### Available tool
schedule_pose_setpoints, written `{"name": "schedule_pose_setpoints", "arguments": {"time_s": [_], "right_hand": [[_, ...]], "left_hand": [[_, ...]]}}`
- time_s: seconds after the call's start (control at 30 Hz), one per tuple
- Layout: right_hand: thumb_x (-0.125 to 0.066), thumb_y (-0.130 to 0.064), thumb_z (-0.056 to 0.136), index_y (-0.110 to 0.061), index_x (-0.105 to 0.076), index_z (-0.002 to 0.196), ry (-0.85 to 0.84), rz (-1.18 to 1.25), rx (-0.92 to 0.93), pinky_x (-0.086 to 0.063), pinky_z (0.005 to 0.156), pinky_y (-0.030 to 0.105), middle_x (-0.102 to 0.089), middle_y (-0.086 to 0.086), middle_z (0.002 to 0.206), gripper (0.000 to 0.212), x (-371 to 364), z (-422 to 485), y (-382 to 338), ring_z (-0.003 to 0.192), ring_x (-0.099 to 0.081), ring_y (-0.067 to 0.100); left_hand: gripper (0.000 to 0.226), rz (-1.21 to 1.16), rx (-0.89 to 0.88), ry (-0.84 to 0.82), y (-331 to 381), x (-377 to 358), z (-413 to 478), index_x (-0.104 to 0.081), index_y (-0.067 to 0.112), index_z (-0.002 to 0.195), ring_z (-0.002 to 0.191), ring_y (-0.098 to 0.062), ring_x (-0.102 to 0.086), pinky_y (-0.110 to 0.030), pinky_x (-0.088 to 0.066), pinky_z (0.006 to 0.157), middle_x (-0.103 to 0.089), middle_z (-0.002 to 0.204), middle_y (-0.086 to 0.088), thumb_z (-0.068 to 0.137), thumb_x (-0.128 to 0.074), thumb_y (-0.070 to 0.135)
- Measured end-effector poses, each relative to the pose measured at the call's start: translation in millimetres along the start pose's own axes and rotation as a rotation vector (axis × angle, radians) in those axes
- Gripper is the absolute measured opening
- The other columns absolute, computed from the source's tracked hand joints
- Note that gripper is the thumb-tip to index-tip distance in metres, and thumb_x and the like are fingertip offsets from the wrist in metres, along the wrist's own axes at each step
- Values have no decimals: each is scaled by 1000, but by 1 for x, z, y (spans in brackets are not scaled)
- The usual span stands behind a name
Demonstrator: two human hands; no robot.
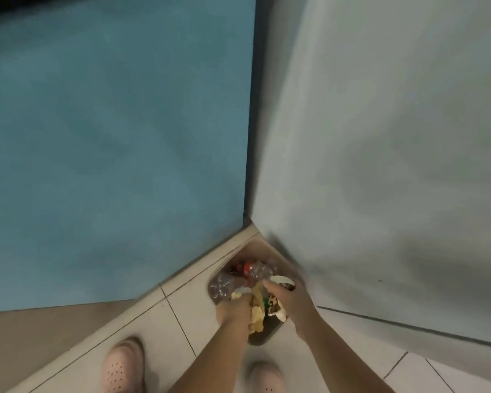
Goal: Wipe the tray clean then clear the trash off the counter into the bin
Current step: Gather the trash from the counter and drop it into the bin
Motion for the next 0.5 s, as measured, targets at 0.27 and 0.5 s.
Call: {"name": "schedule_pose_setpoints", "arguments": {"time_s": [0.27,0.5], "right_hand": [[-45,-59,88,-13,-6,151,122,-656,235,-19,117,35,-23,9,155,87,-13,36,24,143,-21,23],[13,-60,89,7,-32,140,-41,-1119,176,-33,104,36,-44,21,142,95,-23,43,64,125,-51,33]], "left_hand": [[46,38,0,-266,-38,-42,73,-45,8,127,117,-31,-52,-45,-44,100,-50,130,-14,83,-56,18],[63,1487,-810,-99,-39,-33,66,-9,7,149,142,-35,-12,-41,-13,118,-17,150,-17,95,-42,11]]}}
Point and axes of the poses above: each hand's wrist, its own z-axis towards the middle knuckle, its own x-axis out of the back of the hand, y = z × x, the point moved 4 cm from there along z, towards the middle knuckle
